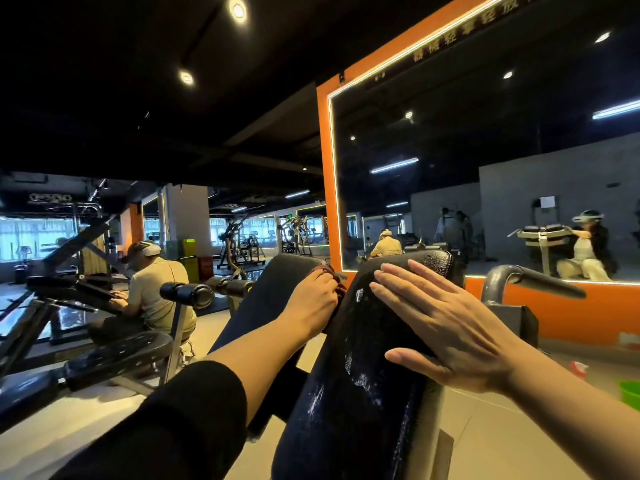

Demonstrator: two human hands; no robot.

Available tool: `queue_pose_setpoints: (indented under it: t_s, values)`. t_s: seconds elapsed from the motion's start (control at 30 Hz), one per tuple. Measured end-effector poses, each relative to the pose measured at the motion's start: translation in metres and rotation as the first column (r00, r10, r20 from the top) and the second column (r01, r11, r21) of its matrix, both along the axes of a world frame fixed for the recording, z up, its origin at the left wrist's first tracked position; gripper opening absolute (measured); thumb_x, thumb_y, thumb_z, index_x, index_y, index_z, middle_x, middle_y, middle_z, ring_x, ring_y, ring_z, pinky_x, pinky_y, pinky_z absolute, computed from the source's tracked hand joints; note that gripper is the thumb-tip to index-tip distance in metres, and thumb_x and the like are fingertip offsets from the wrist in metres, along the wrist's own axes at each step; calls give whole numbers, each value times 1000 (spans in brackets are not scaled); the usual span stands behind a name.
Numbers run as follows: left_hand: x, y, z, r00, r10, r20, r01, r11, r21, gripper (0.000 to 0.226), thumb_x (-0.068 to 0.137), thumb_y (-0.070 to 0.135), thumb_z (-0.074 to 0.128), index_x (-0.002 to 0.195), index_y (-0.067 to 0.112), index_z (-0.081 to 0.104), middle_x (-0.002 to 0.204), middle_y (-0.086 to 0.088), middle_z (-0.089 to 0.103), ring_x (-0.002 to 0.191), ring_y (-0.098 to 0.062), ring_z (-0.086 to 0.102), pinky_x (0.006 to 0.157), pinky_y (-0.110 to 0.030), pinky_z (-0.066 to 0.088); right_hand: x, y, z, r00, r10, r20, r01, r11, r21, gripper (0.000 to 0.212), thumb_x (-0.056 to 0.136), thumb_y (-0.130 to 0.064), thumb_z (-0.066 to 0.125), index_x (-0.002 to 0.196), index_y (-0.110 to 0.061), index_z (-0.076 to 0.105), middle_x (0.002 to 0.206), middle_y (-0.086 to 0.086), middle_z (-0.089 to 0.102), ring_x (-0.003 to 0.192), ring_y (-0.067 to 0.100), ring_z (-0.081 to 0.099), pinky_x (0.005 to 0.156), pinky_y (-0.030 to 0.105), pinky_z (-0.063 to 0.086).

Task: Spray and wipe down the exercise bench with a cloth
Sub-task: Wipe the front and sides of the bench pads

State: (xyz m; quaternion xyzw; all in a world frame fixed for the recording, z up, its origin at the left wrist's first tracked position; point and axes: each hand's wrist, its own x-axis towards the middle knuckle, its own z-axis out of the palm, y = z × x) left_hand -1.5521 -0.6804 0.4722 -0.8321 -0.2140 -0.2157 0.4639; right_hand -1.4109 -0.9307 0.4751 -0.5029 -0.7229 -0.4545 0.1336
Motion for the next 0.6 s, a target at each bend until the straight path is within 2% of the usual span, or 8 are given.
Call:
queue_pose_setpoints:
  t_s: [0.1, 0.23, 0.43, 0.6]
  values:
    - [-20, -3, -22, 998, -54, -28, 53, 998, -35, 19, 88, 19, 57, 95, 14, 74, 93, 0, 67, 95, -20, 59, 103, -36, 42, -1, -2, -1, 1000, -8, 26, 8, 1000, -8, 79, 97, -67, 18, 147, -8, 38, 152, 13, 37, 144, 25, 30, 119, 43, 18]
    - [-46, -17, -46, 992, -124, -2, 124, 992, 0, 5, 79, 19, 74, 82, 16, 75, 83, 1, 68, 83, -16, 64, 92, -30, 50, -3, -5, -5, 998, -15, 63, 17, 999, -28, 81, 97, -67, 17, 147, -7, 38, 151, 15, 39, 143, 27, 31, 120, 43, 16]
    - [-88, -46, -81, 993, -87, -73, 86, 996, -19, 9, 78, 20, 75, 85, 16, 73, 85, 0, 68, 79, -16, 64, 82, -29, 55, -22, -8, -20, 998, 47, -37, -49, 996, -70, 85, 95, -70, 17, 150, -7, 32, 155, 13, 32, 146, 25, 25, 118, 43, 13]
    - [-124, -55, -116, 991, 22, -136, -36, 994, -106, 27, 76, 25, 80, 100, 16, 73, 96, 0, 70, 89, -17, 65, 90, -31, 54, -25, -6, -24, 999, 32, -8, -33, 996, -81, 85, 95, -70, 16, 150, -6, 31, 156, 13, 31, 147, 25, 22, 118, 45, 14]
